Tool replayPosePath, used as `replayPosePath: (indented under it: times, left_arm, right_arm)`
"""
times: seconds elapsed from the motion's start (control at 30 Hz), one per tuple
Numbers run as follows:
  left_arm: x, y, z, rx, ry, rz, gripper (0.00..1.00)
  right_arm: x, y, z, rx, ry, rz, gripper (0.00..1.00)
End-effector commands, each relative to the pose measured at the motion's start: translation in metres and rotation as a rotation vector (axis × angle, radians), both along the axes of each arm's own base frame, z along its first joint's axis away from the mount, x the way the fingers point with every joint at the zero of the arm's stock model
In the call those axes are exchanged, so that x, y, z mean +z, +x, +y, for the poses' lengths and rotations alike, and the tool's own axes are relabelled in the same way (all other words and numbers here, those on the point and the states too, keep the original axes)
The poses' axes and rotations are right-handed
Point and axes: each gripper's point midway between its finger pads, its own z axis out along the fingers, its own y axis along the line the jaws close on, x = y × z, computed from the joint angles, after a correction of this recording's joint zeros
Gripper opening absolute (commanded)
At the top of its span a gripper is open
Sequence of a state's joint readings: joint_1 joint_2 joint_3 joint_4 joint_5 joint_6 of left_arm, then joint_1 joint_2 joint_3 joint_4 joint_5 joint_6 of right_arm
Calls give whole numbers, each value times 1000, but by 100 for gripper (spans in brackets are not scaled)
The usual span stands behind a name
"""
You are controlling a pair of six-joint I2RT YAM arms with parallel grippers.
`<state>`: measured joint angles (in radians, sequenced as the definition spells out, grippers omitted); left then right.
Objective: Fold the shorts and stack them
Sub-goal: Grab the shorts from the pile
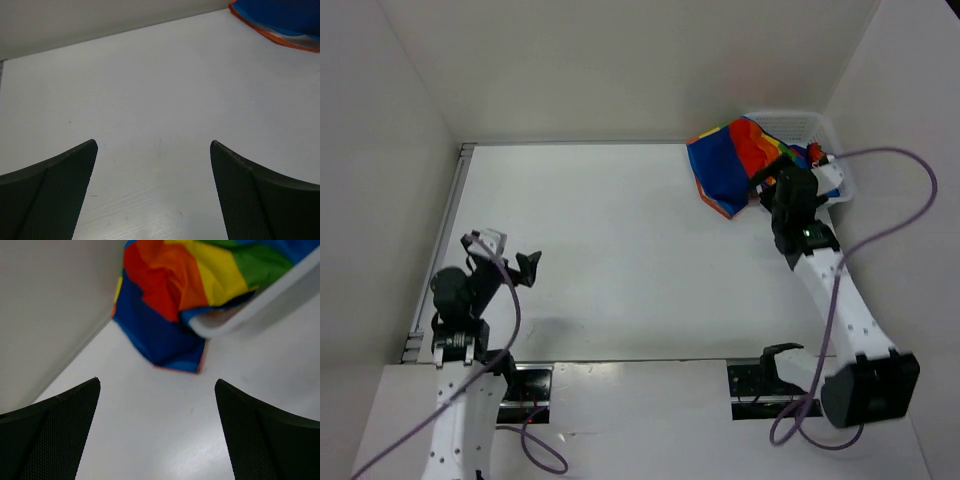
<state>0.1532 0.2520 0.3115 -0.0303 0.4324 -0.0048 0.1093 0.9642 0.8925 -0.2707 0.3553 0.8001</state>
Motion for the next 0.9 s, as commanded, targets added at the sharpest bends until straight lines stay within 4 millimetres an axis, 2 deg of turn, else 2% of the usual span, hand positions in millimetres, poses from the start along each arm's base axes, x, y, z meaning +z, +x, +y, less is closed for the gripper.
replayPosePath:
  times: [0.0, 0.03, 0.07, 0.1, 0.13, 0.17, 0.2, 0.23, 0.27, 0.3, 0.33, 0.37, 0.4, 0.43, 0.47, 0.53, 0.63, 0.7, 0.73, 0.77, 0.8, 0.83, 0.87]
  left_arm:
    - [-3, 24, 8, 24, -26, 222, 100]
    - [-7, 29, 7, 12, -39, 294, 100]
    - [14, 39, 5, -5, -45, 312, 100]
    - [-23, 41, 3, -22, -84, 527, 100]
    - [-29, 44, 0, -42, -105, 608, 100]
    - [-35, 45, -5, -72, -130, 681, 100]
    - [-60, 42, -9, -88, -161, 840, 100]
    - [-54, 53, -8, -88, -164, 857, 100]
    - [-71, 57, -7, -87, -181, 942, 100]
    - [-74, 57, -10, -95, -184, 982, 100]
    - [-74, 62, -11, -105, -191, 986, 100]
    - [-77, 66, -10, -105, -194, 999, 100]
    - [-72, 71, -14, -124, -188, 972, 100]
    - [-75, 71, -17, -132, -186, 983, 100]
    - [-72, 79, -16, -132, -183, 971, 100]
    - [-76, 82, -15, -124, -181, 982, 100]
    - [-73, 84, -14, -124, -179, 973, 100]
    - [-73, 84, -17, -133, -174, 974, 100]
    - [-73, 84, -17, -133, -174, 974, 100]
    - [-73, 84, -17, -133, -174, 974, 100]
    - [-71, 81, -18, -133, -175, 975, 100]
    - [-71, 81, -18, -133, -175, 975, 100]
    - [-68, 81, -18, -133, -173, 966, 100]
  right_arm:
    - [19, 41, -56, -217, -370, 127, 100]
    - [17, 56, -73, -222, -405, 159, 100]
    - [6, 88, -84, -222, -424, 209, 100]
    - [-5, 102, -97, -209, -438, 256, 100]
    - [-16, 115, -110, -201, -423, 296, 100]
    - [-1, 133, -134, -222, -398, 281, 100]
    - [-52, 144, -146, -205, -404, 432, 100]
    - [-62, 152, -155, -204, -413, 471, 100]
    - [-54, 166, -162, -210, -425, 462, 100]
    - [-91, 174, -168, -186, -428, 542, 100]
    - [-104, 178, -170, -170, -440, 578, 100]
    - [-103, 188, -175, -167, -441, 573, 100]
    - [-135, 190, -176, -146, -435, 648, 100]
    - [-131, 198, -183, -160, -433, 637, 100]
    - [-137, 202, -184, -159, -432, 642, 100]
    - [-160, 208, -180, -110, -421, 681, 100]
    - [-178, 205, -176, -79, -406, 730, 98]
    - [-185, 203, -175, -40, -386, 737, 85]
    - [-184, 203, -173, -33, -381, 727, 55]
    - [-179, 201, -180, -47, -378, 720, 36]
    - [-179, 202, -179, -55, -368, 715, 22]
    - [-179, 200, -184, -64, -365, 717, 2]
    - [-168, 204, -183, -58, -362, 690, 0]
